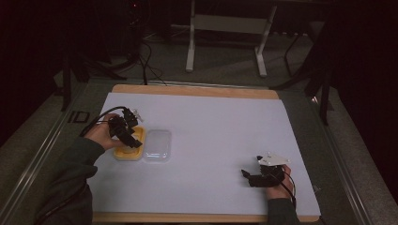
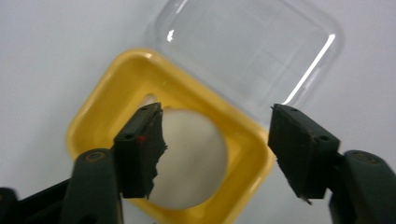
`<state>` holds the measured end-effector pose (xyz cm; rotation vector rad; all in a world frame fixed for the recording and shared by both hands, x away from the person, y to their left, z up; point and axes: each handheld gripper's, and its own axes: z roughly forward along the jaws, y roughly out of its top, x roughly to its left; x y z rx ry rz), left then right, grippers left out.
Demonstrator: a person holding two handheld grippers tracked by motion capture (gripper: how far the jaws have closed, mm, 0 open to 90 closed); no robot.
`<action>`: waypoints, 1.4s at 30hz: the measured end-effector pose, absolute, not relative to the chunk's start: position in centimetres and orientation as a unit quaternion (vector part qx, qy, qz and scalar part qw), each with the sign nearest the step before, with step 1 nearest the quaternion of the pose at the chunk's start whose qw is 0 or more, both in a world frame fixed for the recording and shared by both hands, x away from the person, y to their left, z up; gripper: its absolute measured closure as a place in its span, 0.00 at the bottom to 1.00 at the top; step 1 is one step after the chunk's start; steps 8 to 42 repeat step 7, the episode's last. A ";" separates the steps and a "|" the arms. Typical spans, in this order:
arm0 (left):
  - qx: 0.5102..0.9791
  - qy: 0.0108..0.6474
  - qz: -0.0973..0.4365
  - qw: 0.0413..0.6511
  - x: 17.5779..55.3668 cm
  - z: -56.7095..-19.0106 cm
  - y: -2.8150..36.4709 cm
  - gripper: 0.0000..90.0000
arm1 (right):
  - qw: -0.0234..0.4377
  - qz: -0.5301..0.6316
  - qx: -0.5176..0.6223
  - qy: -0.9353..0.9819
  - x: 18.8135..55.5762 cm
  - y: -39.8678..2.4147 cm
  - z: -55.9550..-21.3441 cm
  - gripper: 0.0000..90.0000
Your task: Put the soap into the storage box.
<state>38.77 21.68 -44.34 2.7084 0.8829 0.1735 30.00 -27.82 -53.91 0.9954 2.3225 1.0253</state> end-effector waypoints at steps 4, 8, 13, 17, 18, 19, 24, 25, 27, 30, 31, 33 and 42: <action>0.942 0.290 0.069 0.154 37.8 -44.4 20.7 0.46 | 0.205 0.365 0.359 0.834 30.0 -27.8 -53.9 0.16; 0.943 0.277 0.077 0.169 36.5 -44.6 19.8 0.46 | 0.203 0.357 0.362 0.837 30.2 -27.7 -54.0 0.16; 0.943 0.277 0.077 0.169 36.5 -44.6 19.8 0.46 | 0.203 0.357 0.362 0.837 30.2 -27.7 -54.0 0.16; 0.943 0.277 0.077 0.169 36.5 -44.6 19.8 0.46 | 0.203 0.357 0.362 0.837 30.2 -27.7 -54.0 0.16; 0.943 0.277 0.077 0.169 36.5 -44.6 19.8 0.46 | 0.203 0.357 0.362 0.837 30.2 -27.7 -54.0 0.16; 0.943 0.277 0.077 0.169 36.5 -44.6 19.8 0.46 | 0.203 0.357 0.362 0.837 30.2 -27.7 -54.0 0.16; 0.943 0.277 0.077 0.169 36.5 -44.6 19.8 0.46 | 0.203 0.357 0.362 0.837 30.2 -27.7 -54.0 0.16; 0.943 0.277 0.077 0.169 36.5 -44.6 19.8 0.46 | 0.203 0.357 0.362 0.837 30.2 -27.7 -54.0 0.16; 0.943 0.277 0.077 0.169 36.5 -44.6 19.8 0.46 | 0.203 0.357 0.362 0.837 30.2 -27.7 -54.0 0.16; 0.943 0.277 0.077 0.169 36.5 -44.6 19.8 0.46 | 0.203 0.357 0.362 0.837 30.2 -27.7 -54.0 0.16; 0.943 0.277 0.077 0.169 36.5 -44.6 19.8 0.46 | 0.203 0.357 0.362 0.837 30.2 -27.7 -54.0 0.16; 0.943 0.277 0.077 0.169 36.5 -44.6 19.8 0.46 | 0.203 0.357 0.362 0.837 30.2 -27.7 -54.0 0.16; 0.943 0.277 0.077 0.169 36.5 -44.6 19.8 0.46 | 0.203 0.357 0.362 0.837 30.2 -27.7 -54.0 0.16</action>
